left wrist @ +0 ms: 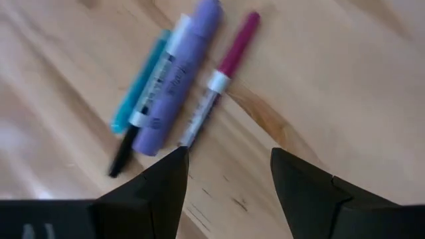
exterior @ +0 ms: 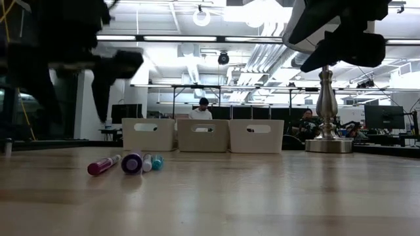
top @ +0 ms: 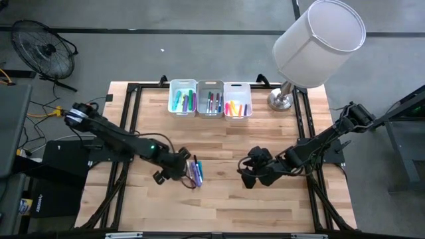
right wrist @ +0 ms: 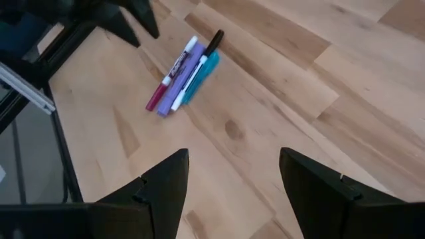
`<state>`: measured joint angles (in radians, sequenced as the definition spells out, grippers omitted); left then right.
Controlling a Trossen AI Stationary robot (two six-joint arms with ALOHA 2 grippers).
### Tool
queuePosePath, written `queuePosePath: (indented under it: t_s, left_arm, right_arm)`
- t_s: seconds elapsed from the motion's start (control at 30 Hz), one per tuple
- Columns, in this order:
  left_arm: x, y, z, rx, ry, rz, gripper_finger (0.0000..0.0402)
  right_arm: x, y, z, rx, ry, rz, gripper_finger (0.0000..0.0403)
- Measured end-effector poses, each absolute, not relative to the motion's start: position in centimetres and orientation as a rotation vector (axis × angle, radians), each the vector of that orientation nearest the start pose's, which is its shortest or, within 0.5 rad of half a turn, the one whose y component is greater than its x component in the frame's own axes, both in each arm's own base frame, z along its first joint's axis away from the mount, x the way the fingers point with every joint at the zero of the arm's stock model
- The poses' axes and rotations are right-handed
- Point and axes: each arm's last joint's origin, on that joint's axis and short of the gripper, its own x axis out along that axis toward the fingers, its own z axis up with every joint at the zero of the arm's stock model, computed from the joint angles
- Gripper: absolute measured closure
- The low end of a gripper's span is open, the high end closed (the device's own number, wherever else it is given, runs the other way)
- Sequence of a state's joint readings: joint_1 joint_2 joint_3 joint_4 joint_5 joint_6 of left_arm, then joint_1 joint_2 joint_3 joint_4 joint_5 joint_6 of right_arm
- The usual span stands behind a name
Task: Pick & Place Markers
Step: Put the violet marker pen into the gray bin
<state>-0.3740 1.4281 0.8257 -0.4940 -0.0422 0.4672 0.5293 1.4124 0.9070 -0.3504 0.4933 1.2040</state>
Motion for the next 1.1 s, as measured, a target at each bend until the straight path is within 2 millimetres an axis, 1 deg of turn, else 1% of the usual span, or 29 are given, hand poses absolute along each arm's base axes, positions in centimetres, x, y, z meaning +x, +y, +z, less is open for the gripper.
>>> queuePosePath:
  t_s: [0.17, 0.27, 0.4, 0.6, 0.9, 1.1]
  left_arm:
    - [25.1, -8.7, 18.1, 0.711, 1.0, -0.651, 0.0193]
    - [25.7, -8.7, 17.7, 0.779, 0.958, -0.687, 0.0193]
    - [26.0, -8.8, 16.9, 0.852, 0.952, -0.748, 0.0193]
    - [26.6, -8.9, 15.4, 0.882, 0.973, -0.782, 0.0193]
    - [27.2, -9.0, 15.5, 0.909, 0.915, -0.749, 0.0193]
    - [27.2, -9.1, 15.1, 0.942, 0.91, -0.804, 0.0193]
  right_arm:
    - [25.1, 13.2, 22.7, 0.752, 0.649, -0.401, 0.0179]
    - [25.1, 13.2, 22.7, 0.771, 0.646, -0.41, 0.0179]
    - [25.1, 13.1, 22.7, 0.779, 0.644, -0.415, 0.0179]
    - [25.1, 13.2, 22.7, 0.783, 0.645, -0.414, 0.0179]
    - [25.1, 13.2, 22.8, 0.786, 0.643, -0.413, 0.0179]
    - [25.1, 13.1, 22.8, 0.783, 0.637, -0.418, 0.0179]
